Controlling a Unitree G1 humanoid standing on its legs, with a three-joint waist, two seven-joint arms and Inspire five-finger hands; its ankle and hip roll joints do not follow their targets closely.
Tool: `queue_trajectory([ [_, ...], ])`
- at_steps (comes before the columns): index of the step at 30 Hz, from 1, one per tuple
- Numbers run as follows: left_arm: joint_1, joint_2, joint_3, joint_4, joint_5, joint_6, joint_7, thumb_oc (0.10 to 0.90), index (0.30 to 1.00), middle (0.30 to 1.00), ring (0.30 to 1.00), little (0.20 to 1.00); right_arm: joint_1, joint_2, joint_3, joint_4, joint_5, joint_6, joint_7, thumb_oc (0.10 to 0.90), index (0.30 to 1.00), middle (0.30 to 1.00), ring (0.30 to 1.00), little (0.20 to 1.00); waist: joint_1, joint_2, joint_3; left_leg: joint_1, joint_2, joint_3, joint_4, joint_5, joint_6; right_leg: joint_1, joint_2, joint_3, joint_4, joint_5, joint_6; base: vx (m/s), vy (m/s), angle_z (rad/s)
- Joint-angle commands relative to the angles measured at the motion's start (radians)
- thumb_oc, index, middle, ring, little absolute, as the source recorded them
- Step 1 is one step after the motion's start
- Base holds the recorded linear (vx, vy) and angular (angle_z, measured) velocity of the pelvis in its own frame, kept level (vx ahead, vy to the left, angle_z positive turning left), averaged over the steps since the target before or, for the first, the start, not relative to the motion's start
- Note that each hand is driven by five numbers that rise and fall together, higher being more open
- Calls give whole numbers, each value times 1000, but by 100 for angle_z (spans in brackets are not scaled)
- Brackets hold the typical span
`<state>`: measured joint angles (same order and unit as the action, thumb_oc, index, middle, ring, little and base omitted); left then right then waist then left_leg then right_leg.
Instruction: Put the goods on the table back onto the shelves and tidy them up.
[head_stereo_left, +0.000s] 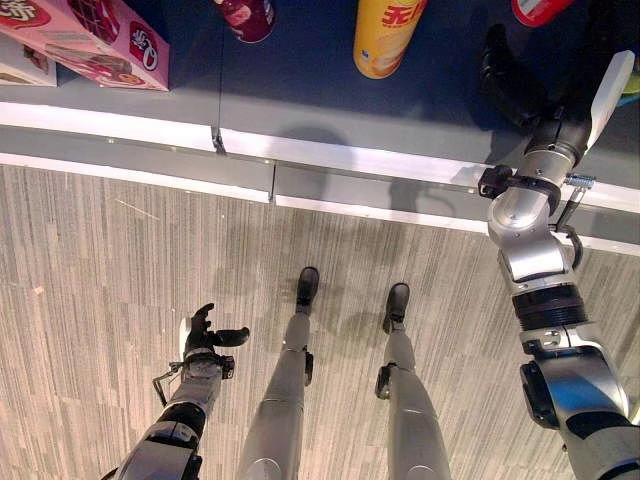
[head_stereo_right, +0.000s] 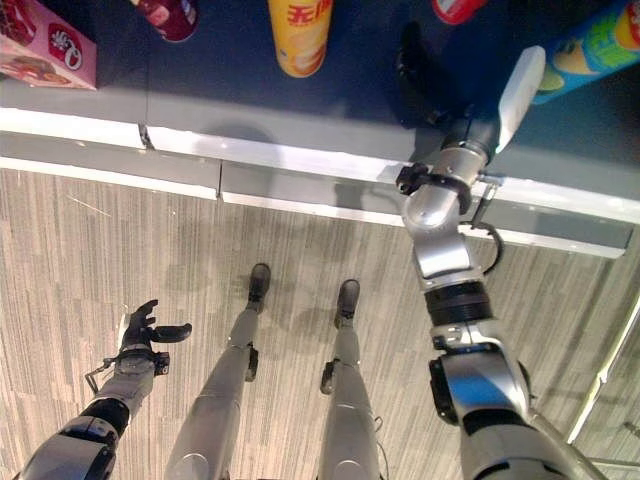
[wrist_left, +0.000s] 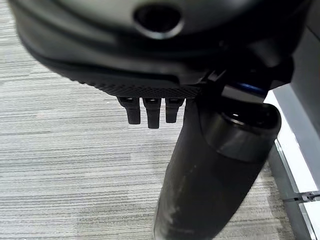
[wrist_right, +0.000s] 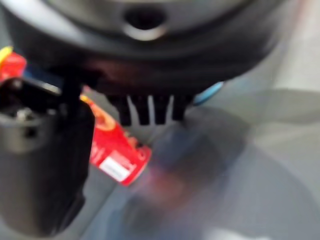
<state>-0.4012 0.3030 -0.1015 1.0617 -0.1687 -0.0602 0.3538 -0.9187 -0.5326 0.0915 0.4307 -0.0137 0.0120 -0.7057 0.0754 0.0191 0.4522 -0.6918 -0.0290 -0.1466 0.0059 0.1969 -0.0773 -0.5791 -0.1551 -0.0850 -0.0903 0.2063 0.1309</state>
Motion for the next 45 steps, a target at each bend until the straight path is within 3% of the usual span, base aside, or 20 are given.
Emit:
queue_trajectory([
  [1,138,42,-34,64,-31,-1,-4,800,900,900,900,900,-44,-57,24,60,29,-56,-34,800,900,900,900,900,13,5,-160,66,22,15,-87,-63,-46,50,-19,14,61,-126,55,16,-15,3],
  [21,143,52,-57,71,-74,-17,-25,800,900,900,900,900,-197,-131,124,239,106,-50,2,800,900,900,900,900,35,-1,-159,64,18,-4,-90,-58,-51,67,-17,-5,62,-139,55,5,-2,1],
  [45,150,60,-64,74,-111,-28,-39,800,900,900,900,900,-317,-162,211,385,121,-32,22,800,900,900,900,900,51,-16,-158,60,18,-19,-92,-51,-56,76,-11,-11,66,-150,52,1,0,0],
])
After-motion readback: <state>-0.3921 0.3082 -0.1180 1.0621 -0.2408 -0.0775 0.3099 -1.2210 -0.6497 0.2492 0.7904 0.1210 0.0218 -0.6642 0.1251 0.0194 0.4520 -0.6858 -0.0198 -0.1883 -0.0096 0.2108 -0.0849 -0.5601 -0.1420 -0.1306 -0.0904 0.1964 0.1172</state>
